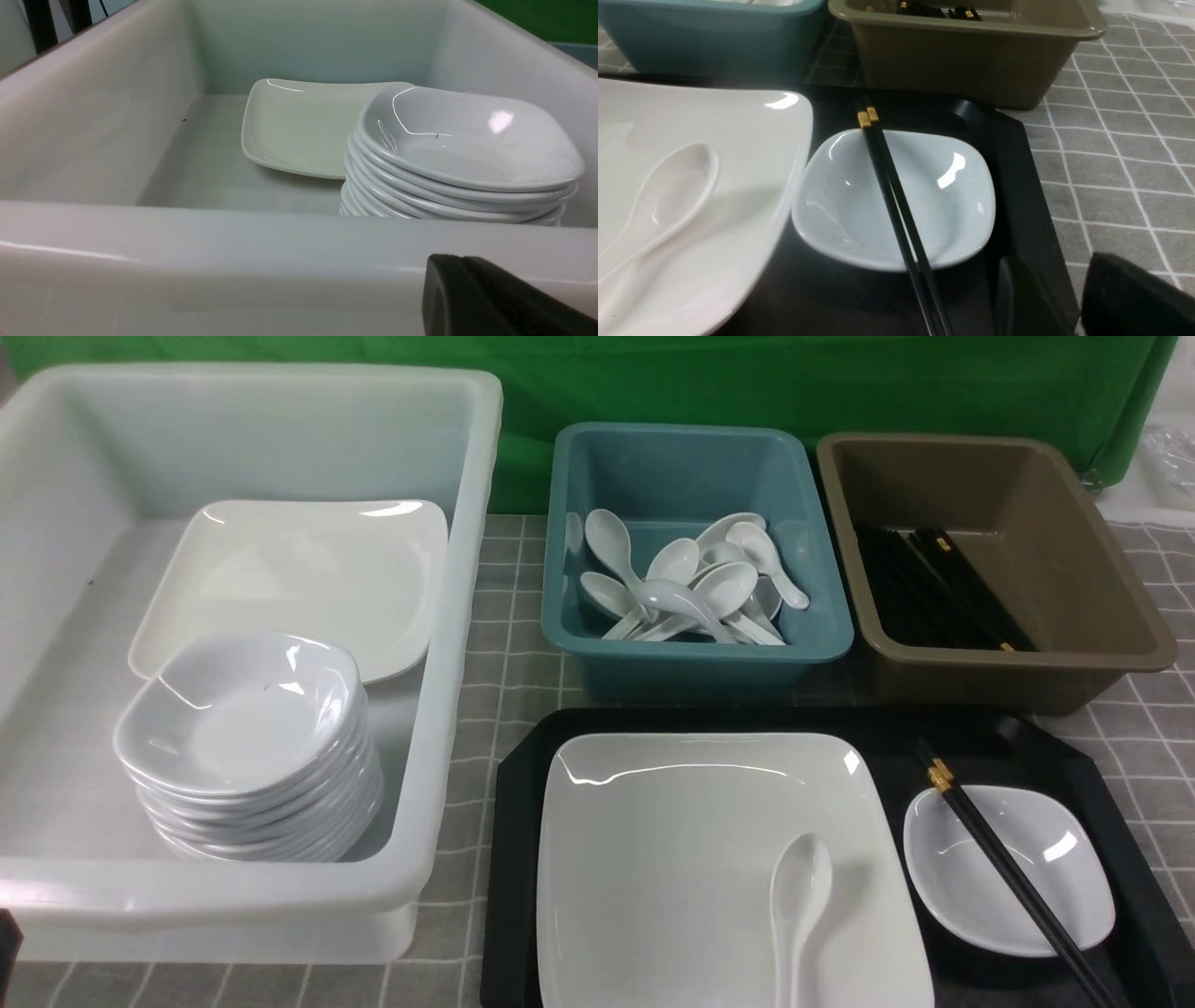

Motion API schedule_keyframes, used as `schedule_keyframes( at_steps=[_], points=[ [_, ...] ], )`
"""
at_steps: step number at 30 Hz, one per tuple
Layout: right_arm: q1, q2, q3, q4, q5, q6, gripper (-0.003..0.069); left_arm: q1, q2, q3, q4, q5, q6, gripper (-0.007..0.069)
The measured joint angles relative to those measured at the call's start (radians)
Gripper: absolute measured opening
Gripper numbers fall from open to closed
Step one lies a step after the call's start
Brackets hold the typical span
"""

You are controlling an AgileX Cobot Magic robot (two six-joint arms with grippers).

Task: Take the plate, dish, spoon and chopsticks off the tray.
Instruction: Use the right arm to grab a pair of chopsticks from the plate

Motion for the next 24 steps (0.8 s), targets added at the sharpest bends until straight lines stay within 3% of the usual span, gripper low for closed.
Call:
schedule_keyframes(
  at_steps=[15,18,24],
  points=[
    [0.0,0.0,0.0,0.0,0.0,-0.001,0.0239,0.0,0.0,0.0,-0.009,-0.034,-0.005,0.001],
    [0.0,0.0,0.0,0.0,0.0,-0.001,0.0239,0.0,0.0,0.0,-0.124,-0.122,-0.061,0.001],
    [0.0,0.0,0.0,0.0,0.0,-0.001,0.0239,0.0,0.0,0.0,-0.419,-0.283,-0.285,0.001]
  ],
)
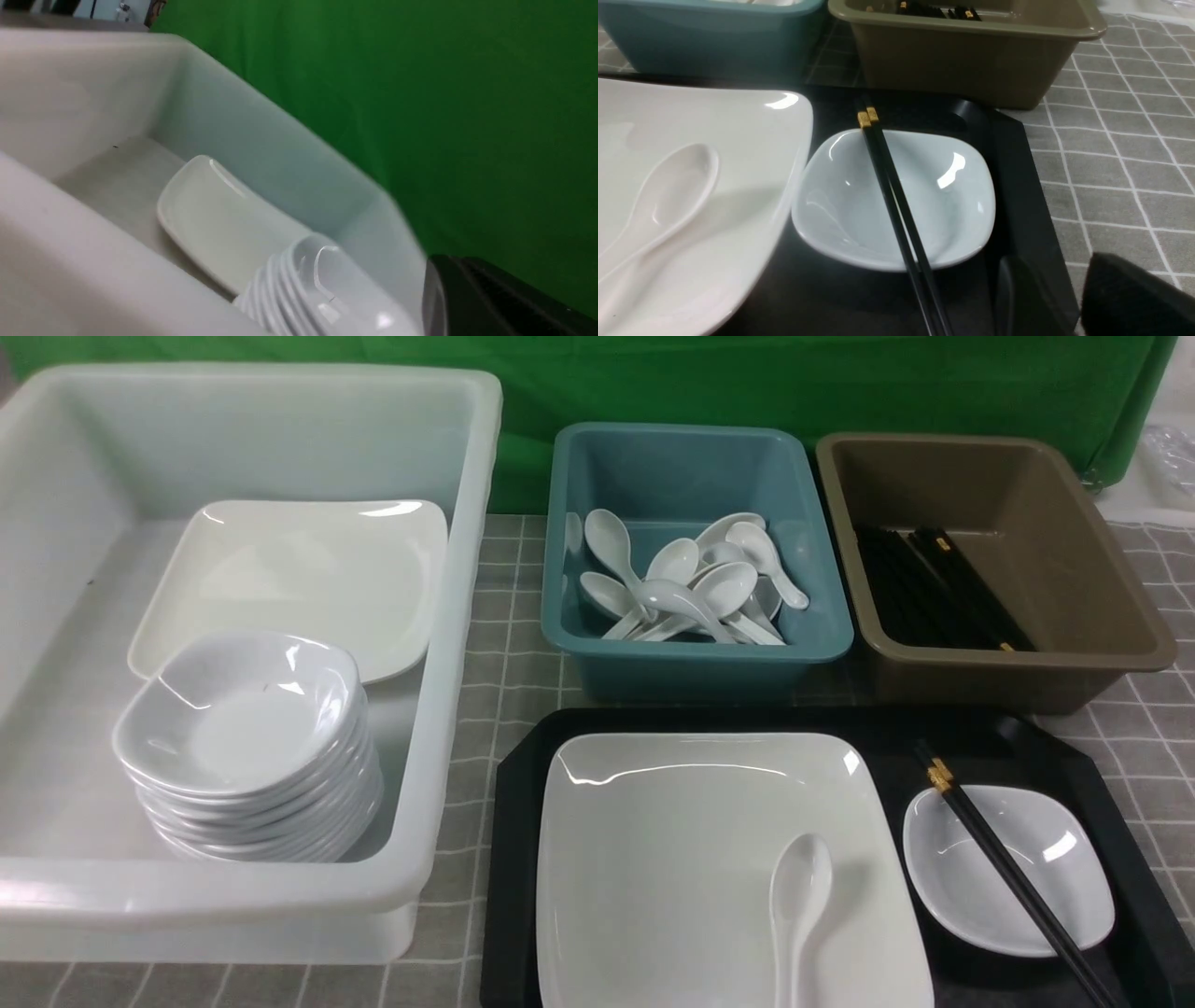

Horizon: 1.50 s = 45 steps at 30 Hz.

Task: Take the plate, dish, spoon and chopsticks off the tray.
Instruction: Use the right arm to grab a pair of chopsticks from the plate

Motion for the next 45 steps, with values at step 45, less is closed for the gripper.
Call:
schedule_keyframes(
  at_steps=[45],
  points=[
    [0.324,0.943,-0.69,0.014,0.475,0.025,0.0211,-0.456,0.755,-0.62,-0.119,0.62,0.921,0.001]
  ],
)
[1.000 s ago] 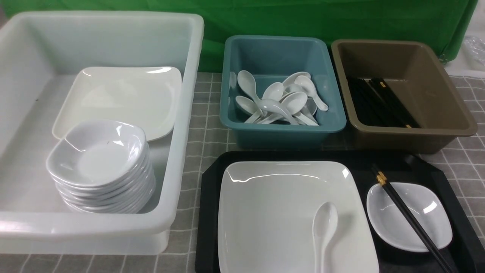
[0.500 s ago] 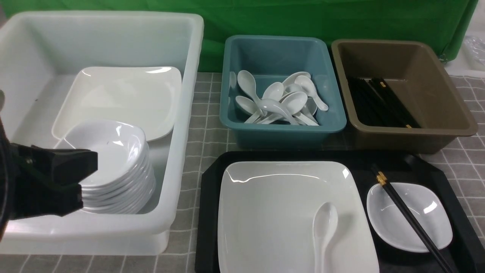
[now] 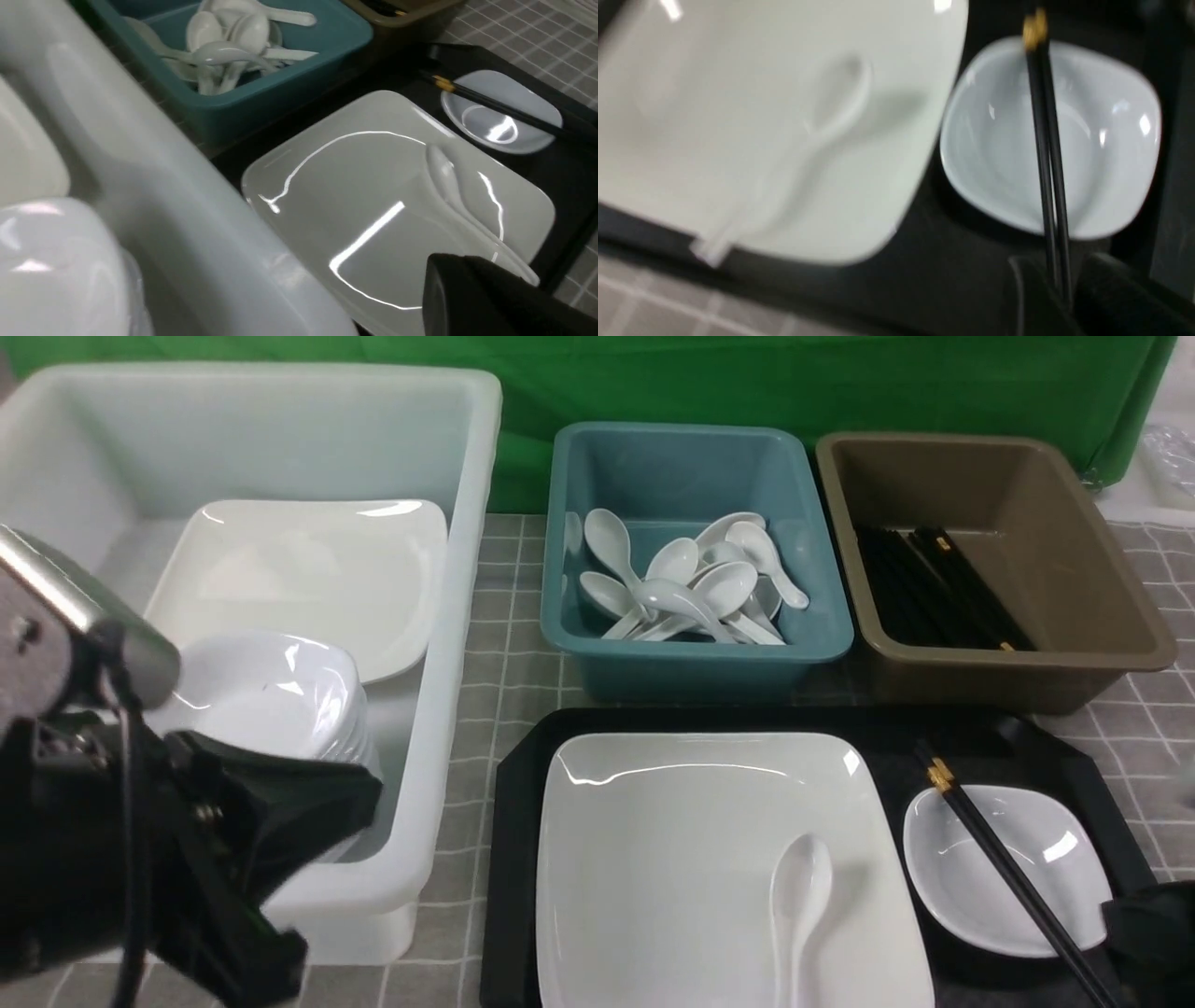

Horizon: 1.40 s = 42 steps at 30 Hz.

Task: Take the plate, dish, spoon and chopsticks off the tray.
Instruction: Use the right arm to grab a pair of chopsticks from the plate

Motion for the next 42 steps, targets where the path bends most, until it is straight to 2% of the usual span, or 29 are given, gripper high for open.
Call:
schedule_keyframes(
  at_steps=[3,7,11,18,30,32,35,37,38,42],
  points=[
    [-0.011,0.137,-0.064,-0.009,0.05,-0.049,0.0242,-0.032,-0.016,0.0,0.005,0.001,0.008,0.001],
    [-0.106,0.395,-0.209,-0.009,0.063,-0.118,0.0334,-0.051,-0.066,0.0,0.013,0.001,0.012,0.001],
    [-0.176,0.522,-0.29,-0.005,0.06,-0.138,0.037,-0.052,-0.094,0.0,0.02,0.004,0.011,0.001],
    [-0.242,0.672,-0.334,0.154,0.026,-0.271,0.0393,-0.052,-0.102,0.0,0.034,0.006,0.011,0.001],
    [-0.292,0.835,-0.343,0.164,-0.05,-0.279,0.0412,-0.052,-0.102,-0.001,0.043,0.007,0.01,0.001],
    [-0.294,0.838,-0.347,0.164,-0.05,-0.282,0.039,-0.052,-0.102,-0.001,0.043,0.007,0.01,0.001],
    [-0.294,0.839,-0.347,0.159,-0.044,-0.291,0.0299,-0.052,-0.102,-0.001,0.043,0.007,0.009,0.001],
    [-0.294,0.834,-0.347,0.157,-0.034,-0.309,0.0164,-0.052,-0.102,-0.001,0.043,0.007,0.008,0.001],
    [-0.294,0.83,-0.347,0.157,-0.029,-0.315,0.0128,-0.052,-0.102,-0.001,0.043,0.007,0.008,0.001],
    [-0.272,0.763,-0.343,0.154,0.017,-0.377,0.0119,-0.052,-0.102,-0.001,0.044,0.007,0.007,0.001]
  ],
)
